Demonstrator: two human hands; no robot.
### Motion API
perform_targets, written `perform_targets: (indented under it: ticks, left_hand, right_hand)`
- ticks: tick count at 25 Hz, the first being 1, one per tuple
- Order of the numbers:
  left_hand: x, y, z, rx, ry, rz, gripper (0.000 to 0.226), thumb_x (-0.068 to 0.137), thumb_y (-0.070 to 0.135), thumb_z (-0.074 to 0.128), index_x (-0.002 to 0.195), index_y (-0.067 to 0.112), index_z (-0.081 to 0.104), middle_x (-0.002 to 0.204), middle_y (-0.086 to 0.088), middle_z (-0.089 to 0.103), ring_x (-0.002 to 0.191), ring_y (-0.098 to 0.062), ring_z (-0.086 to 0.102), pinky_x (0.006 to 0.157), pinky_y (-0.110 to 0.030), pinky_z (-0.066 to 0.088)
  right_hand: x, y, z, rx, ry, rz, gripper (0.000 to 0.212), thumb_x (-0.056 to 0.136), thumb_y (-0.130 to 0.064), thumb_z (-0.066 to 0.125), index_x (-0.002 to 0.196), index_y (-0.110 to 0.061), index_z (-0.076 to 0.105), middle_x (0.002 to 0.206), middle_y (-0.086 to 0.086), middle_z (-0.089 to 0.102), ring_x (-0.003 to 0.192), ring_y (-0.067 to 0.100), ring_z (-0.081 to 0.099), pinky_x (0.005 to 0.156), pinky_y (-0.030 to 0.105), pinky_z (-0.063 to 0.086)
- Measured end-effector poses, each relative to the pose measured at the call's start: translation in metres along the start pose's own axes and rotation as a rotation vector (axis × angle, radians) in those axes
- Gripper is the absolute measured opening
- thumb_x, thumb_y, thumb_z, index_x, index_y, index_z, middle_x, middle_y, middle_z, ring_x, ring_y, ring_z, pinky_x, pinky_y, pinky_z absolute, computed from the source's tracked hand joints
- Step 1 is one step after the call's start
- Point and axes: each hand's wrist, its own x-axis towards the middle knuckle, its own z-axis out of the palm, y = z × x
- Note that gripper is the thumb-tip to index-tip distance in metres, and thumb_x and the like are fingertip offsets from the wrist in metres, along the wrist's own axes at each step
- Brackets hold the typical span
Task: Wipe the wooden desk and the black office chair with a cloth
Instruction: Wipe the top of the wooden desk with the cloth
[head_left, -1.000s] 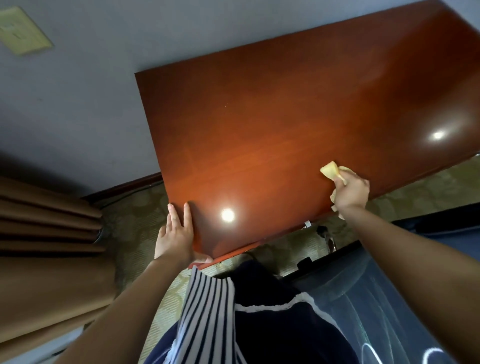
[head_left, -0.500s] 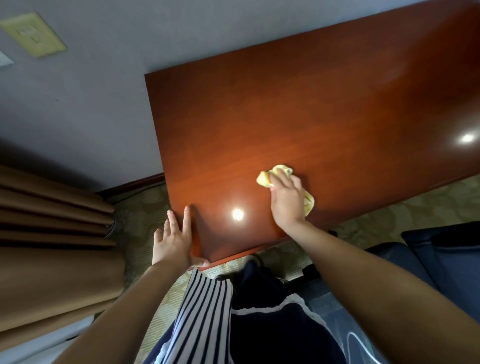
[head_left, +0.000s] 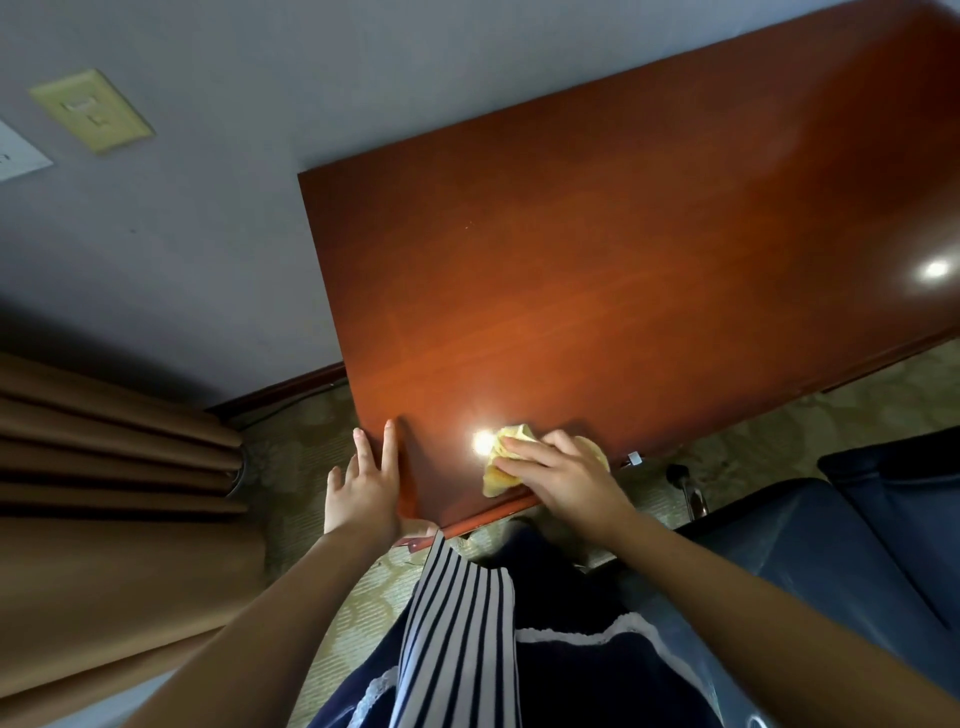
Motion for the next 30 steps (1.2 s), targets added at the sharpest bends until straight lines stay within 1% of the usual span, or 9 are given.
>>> perform_targets:
  ticks: [4, 8, 12, 14, 17, 20, 25, 28, 30]
  left_hand:
    - [0.004, -0.001, -0.002, 0.032, 0.022, 0.017, 0.139, 0.060, 0.079, 0.062, 0.144, 0.019, -0.032, 0.156, -0.026, -0.009, 0.145, -0.030, 0.016, 0.117, -0.042, 0.014]
    - [0.006, -0.005, 0.000, 0.139, 0.055, 0.037, 0.131, 0.064, 0.083, 0.055, 0.146, 0.021, -0.027, 0.157, -0.021, -0.014, 0.147, -0.032, -0.006, 0.117, -0.049, 0.002]
    - [0.012, -0.009, -0.005, 0.219, 0.105, 0.121, 0.128, 0.066, 0.082, 0.052, 0.148, 0.015, -0.021, 0.157, -0.012, -0.022, 0.144, -0.029, -0.021, 0.115, -0.050, -0.006]
    - [0.014, -0.008, -0.007, 0.239, 0.080, 0.141, 0.131, 0.065, 0.081, 0.053, 0.147, 0.011, -0.021, 0.156, -0.013, -0.023, 0.144, -0.028, -0.021, 0.115, -0.050, -0.009]
    - [0.017, -0.010, -0.008, 0.229, 0.026, 0.161, 0.136, 0.064, 0.077, 0.059, 0.147, 0.007, -0.022, 0.156, -0.016, -0.021, 0.146, -0.028, -0.016, 0.115, -0.047, -0.009]
    - [0.019, -0.016, -0.012, 0.290, 0.009, 0.204, 0.137, 0.064, 0.073, 0.064, 0.147, 0.006, -0.022, 0.157, -0.017, -0.019, 0.147, -0.028, -0.012, 0.116, -0.046, -0.007]
    - [0.016, -0.018, -0.015, 0.283, -0.015, 0.221, 0.136, 0.065, 0.067, 0.069, 0.147, 0.008, -0.022, 0.156, -0.016, -0.021, 0.146, -0.027, -0.012, 0.117, -0.046, -0.004]
    - [0.015, -0.020, -0.017, 0.264, -0.024, 0.227, 0.136, 0.065, 0.067, 0.069, 0.147, 0.009, -0.022, 0.156, -0.015, -0.022, 0.146, -0.026, -0.013, 0.118, -0.046, -0.003]
    - [0.015, -0.023, -0.017, 0.260, -0.020, 0.234, 0.136, 0.065, 0.068, 0.068, 0.147, 0.010, -0.022, 0.157, -0.014, -0.022, 0.147, -0.025, -0.012, 0.118, -0.046, -0.002]
  right_hand:
    - [-0.003, 0.041, -0.030, -0.020, -0.077, 0.150, 0.051, 0.080, -0.001, 0.068, 0.124, -0.025, 0.062, 0.131, -0.004, 0.057, 0.095, 0.025, 0.051, 0.081, 0.040, 0.050]
    - [0.012, 0.074, -0.053, -0.052, 0.002, 0.265, 0.037, 0.082, 0.000, 0.067, 0.117, -0.014, 0.067, 0.125, 0.004, 0.062, 0.091, 0.030, 0.051, 0.082, 0.047, 0.050]
    - [0.043, 0.086, -0.055, -0.047, 0.100, 0.436, 0.034, 0.086, -0.003, 0.063, 0.119, -0.013, 0.065, 0.124, 0.006, 0.063, 0.098, 0.030, 0.048, 0.089, 0.035, 0.043]
    - [0.060, 0.082, -0.046, -0.065, 0.143, 0.563, 0.032, 0.091, -0.008, 0.058, 0.121, -0.016, 0.065, 0.124, 0.005, 0.062, 0.100, 0.030, 0.046, 0.088, 0.032, 0.038]
    - [0.078, 0.064, -0.028, -0.101, 0.183, 0.721, 0.031, 0.093, -0.012, 0.053, 0.123, -0.018, 0.063, 0.127, 0.005, 0.060, 0.104, 0.032, 0.045, 0.088, 0.036, 0.040]
    - [0.088, 0.039, -0.015, -0.083, 0.159, 0.792, 0.033, 0.094, -0.016, 0.052, 0.125, -0.023, 0.060, 0.133, 0.000, 0.055, 0.108, 0.030, 0.043, 0.090, 0.036, 0.037]
    - [0.093, -0.015, 0.013, -0.080, 0.043, 0.597, 0.036, 0.095, -0.018, 0.049, 0.127, -0.032, 0.057, 0.139, -0.011, 0.049, 0.107, 0.026, 0.043, 0.087, 0.036, 0.038]
    - [0.077, -0.041, 0.027, -0.104, -0.004, 0.404, 0.037, 0.094, -0.014, 0.048, 0.127, -0.027, 0.058, 0.141, -0.010, 0.047, 0.100, 0.027, 0.046, 0.084, 0.037, 0.040]
    - [0.058, -0.048, 0.028, -0.086, -0.020, 0.241, 0.040, 0.088, -0.006, 0.055, 0.124, -0.023, 0.061, 0.138, -0.008, 0.051, 0.092, 0.027, 0.050, 0.079, 0.039, 0.046]
